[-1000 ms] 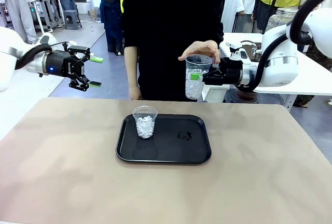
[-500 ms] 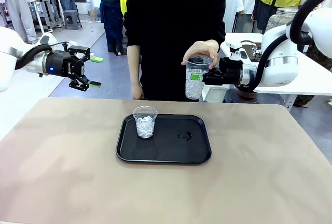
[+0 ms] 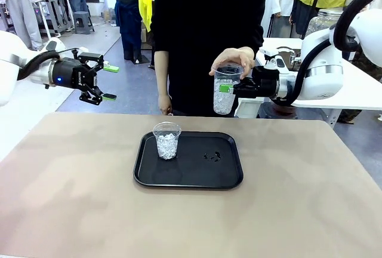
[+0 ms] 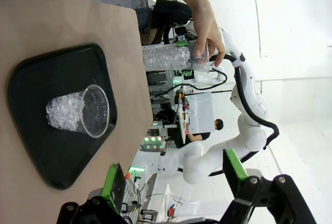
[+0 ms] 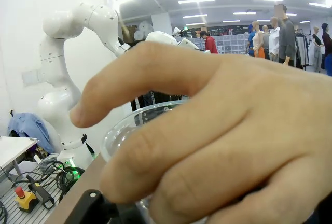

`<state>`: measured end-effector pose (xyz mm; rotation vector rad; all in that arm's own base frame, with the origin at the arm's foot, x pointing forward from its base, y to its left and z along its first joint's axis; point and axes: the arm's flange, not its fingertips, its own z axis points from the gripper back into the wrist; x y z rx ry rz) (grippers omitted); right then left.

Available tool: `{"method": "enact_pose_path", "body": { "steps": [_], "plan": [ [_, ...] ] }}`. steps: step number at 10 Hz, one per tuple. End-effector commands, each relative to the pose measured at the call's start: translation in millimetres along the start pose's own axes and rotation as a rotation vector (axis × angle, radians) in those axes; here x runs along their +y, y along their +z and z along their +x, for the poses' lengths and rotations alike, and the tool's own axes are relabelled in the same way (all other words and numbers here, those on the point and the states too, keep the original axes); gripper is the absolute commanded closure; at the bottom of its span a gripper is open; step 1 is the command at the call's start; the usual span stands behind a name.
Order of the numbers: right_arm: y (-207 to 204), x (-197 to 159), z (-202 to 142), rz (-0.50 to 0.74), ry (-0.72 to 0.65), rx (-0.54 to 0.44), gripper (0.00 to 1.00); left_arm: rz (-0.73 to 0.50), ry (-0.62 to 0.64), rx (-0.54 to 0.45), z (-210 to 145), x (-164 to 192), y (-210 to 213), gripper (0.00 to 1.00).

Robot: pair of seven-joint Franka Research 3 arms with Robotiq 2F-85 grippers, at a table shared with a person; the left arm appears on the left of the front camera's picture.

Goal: Pour the drink into the iced cup.
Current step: Open the gripper to release the iced cup you were holding.

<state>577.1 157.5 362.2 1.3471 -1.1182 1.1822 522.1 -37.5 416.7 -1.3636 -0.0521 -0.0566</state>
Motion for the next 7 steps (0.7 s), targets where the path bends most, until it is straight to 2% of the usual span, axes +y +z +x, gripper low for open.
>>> {"method": "enact_pose_path", "body": {
  "steps": [1,7],
  "plan": [
    [-0.7,2.7,4.2,-0.003,0.021,-0.022,0.34,0.001,-0.002,-0.002,0.2,-0.8,0.3,0.00],
    [-0.7,2.7,4.2,-0.003,0.021,-0.022,0.34,0.001,-0.002,-0.002,0.2,-0.8,0.3,0.00]
  ]
}}
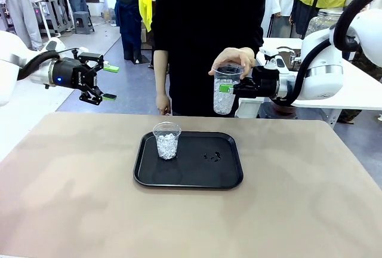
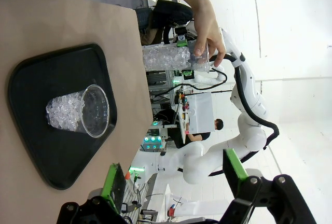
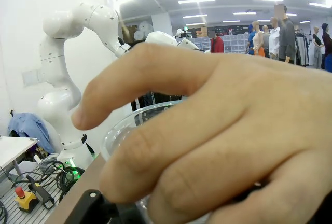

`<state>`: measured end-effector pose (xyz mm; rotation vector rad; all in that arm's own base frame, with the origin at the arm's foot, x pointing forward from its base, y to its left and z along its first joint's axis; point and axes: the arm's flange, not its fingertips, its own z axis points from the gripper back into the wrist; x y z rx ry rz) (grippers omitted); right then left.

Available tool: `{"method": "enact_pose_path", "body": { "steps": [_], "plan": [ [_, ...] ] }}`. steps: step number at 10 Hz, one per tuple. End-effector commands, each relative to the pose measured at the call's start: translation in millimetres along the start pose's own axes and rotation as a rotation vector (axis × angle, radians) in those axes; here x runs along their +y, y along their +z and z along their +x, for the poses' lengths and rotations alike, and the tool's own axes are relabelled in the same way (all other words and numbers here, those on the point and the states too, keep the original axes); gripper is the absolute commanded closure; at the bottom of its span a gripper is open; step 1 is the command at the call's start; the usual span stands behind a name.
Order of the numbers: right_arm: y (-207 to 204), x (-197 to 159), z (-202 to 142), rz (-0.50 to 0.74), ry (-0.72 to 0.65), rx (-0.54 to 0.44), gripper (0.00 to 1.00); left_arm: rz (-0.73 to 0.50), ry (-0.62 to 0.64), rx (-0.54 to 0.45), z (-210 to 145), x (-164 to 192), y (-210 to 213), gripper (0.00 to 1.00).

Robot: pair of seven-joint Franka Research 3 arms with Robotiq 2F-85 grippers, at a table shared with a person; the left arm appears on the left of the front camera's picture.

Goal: Pour the drink into the iced cup.
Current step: Open the gripper to release the iced cup you were holding.

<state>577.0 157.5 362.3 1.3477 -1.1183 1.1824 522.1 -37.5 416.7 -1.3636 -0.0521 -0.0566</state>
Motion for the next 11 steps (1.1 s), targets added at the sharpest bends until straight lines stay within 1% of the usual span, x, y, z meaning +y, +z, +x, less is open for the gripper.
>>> {"method": "enact_pose_path", "body": {
  "steps": [1,4,5,6,7,8,11],
  "plan": [
    [-0.6,2.6,4.1,-0.004,0.021,-0.022,0.34,0.001,-0.002,-0.002,0.2,-0.8,0.2,0.00],
    [-0.6,2.6,4.1,-0.004,0.021,-0.022,0.34,0.001,-0.002,-0.002,0.2,-0.8,0.2,0.00],
    [0.0,0.0,0.1,0.000,0.000,0.000,0.34,0.001,-0.002,-0.002,0.2,-0.8,0.2,0.00],
    [3.0,1.0,-0.8,0.008,-0.019,-0.014,0.22,0.001,-0.002,-0.002,0.2,-0.8,0.2,0.00],
    [7.9,2.1,-1.3,0.007,-0.025,-0.019,0.03,0.001,-0.002,-0.002,0.2,-0.8,0.2,0.00],
    [13.3,2.5,-1.9,0.001,-0.035,-0.026,0.00,0.001,-0.002,-0.002,0.2,-0.8,0.2,0.00],
    [42.9,8.1,-7.1,-0.028,-0.056,-0.053,0.00,0.001,-0.002,-0.002,0.2,-0.8,0.2,0.00]
  ]
}}
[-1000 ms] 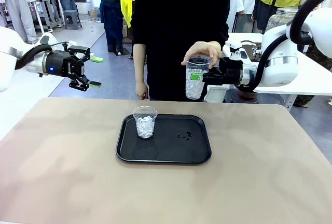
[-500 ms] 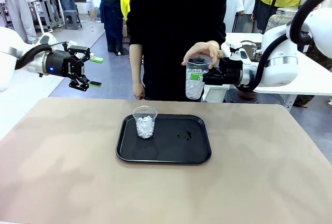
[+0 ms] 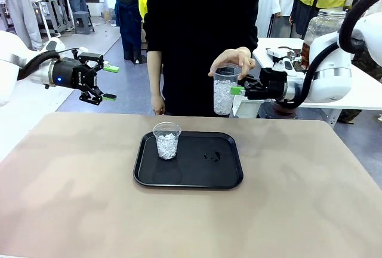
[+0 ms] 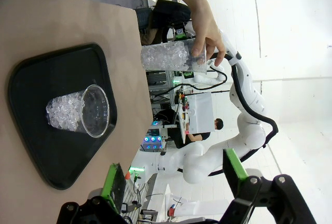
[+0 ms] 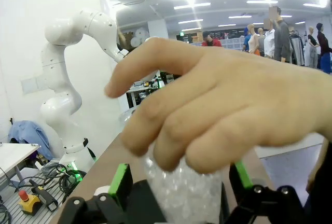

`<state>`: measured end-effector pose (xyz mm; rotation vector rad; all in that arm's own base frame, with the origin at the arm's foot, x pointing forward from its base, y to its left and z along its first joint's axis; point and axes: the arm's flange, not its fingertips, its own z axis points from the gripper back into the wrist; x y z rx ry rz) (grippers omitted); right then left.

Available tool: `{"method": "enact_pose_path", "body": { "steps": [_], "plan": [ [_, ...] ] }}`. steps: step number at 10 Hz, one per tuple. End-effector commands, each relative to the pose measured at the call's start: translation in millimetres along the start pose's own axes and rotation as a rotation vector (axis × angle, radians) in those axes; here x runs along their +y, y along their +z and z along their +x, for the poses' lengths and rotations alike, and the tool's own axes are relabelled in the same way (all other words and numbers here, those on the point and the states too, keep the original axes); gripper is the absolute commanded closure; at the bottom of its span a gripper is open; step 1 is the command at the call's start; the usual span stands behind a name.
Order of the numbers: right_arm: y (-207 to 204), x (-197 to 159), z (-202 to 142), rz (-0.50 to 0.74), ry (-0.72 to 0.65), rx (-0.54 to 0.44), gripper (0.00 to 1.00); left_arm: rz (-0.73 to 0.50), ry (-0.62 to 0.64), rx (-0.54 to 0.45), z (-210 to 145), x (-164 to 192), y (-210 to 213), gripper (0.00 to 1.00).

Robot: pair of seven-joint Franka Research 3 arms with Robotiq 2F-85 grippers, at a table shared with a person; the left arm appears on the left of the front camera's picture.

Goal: Pour the drink into the iced cup.
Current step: Open the gripper to release the iced cup you were holding.

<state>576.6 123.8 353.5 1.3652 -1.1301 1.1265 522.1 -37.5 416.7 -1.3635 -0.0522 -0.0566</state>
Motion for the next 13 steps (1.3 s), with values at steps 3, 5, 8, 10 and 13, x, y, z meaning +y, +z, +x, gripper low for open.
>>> {"method": "enact_pose_path", "body": {
  "steps": [3,5,8,10,13],
  "plan": [
    [46.6,16.2,-8.4,-0.020,-0.018,0.007,0.00,0.001,-0.002,-0.002,0.2,-0.9,0.2,0.00],
    [78.5,26.6,-15.7,-0.041,0.013,0.072,0.00,0.001,-0.002,-0.002,0.2,-0.9,0.2,0.00],
    [109.9,35.5,-27.1,-0.123,0.029,0.118,0.00,0.001,-0.002,-0.002,0.2,-0.9,0.2,0.00],
    [106.8,32.4,-32.2,-0.187,0.059,0.119,0.00,0.001,-0.002,-0.002,0.2,-0.9,0.2,0.00],
    [119.3,29.3,-34.0,-0.136,0.023,0.117,0.00,0.001,-0.002,-0.002,0.2,-0.9,0.2,0.00]
  ]
}}
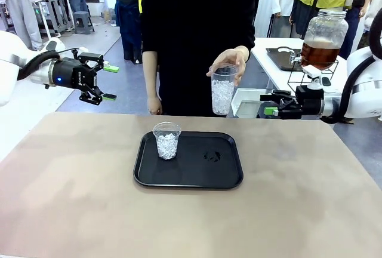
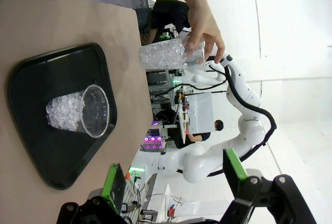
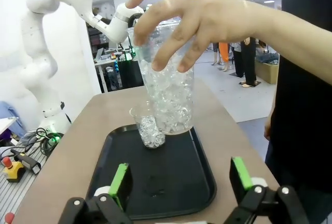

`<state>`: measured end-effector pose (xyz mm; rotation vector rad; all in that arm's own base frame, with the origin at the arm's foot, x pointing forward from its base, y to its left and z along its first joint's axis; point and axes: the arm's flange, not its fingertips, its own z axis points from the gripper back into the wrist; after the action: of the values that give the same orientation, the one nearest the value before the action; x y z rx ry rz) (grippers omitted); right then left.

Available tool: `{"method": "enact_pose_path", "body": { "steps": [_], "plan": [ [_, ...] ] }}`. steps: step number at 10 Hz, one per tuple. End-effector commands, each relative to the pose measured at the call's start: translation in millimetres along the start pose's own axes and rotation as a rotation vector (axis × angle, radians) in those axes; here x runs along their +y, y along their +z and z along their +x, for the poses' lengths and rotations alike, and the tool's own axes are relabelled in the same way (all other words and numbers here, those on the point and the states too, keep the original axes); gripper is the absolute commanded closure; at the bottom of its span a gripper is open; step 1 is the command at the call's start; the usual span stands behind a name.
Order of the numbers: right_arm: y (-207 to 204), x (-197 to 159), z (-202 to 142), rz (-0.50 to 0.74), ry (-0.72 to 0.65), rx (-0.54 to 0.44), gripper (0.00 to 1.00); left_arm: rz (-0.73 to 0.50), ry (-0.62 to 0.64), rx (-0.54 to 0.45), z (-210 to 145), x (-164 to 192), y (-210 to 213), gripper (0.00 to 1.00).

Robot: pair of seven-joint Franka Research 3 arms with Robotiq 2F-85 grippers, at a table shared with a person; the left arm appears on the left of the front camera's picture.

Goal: Pour the drink into the iced cup.
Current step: Open the gripper to release the iced cup you were holding, then pick up the iced cup indicated by the human and present it to them.

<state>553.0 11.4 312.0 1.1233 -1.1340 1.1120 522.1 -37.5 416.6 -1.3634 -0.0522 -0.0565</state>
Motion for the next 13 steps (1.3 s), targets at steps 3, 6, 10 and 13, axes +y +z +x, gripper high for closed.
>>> {"method": "enact_pose_path", "body": {
  "steps": [3,6,10,13],
  "plan": [
    [6.6,2.3,2.3,0.033,-0.020,-0.018,0.00,0.000,-0.002,-0.002,0.2,-0.9,0.2,0.00],
    [6.6,2.3,2.3,0.033,-0.020,-0.018,0.00,0.000,-0.002,-0.002,0.2,-0.9,0.2,0.00],
    [6.6,2.3,2.3,0.033,-0.020,-0.018,0.00,0.000,-0.002,-0.002,0.2,-0.9,0.2,0.00],
    [6.6,2.3,2.3,0.033,-0.020,-0.018,0.00,0.000,-0.002,-0.002,0.2,-0.9,0.2,0.00]
  ]
}}
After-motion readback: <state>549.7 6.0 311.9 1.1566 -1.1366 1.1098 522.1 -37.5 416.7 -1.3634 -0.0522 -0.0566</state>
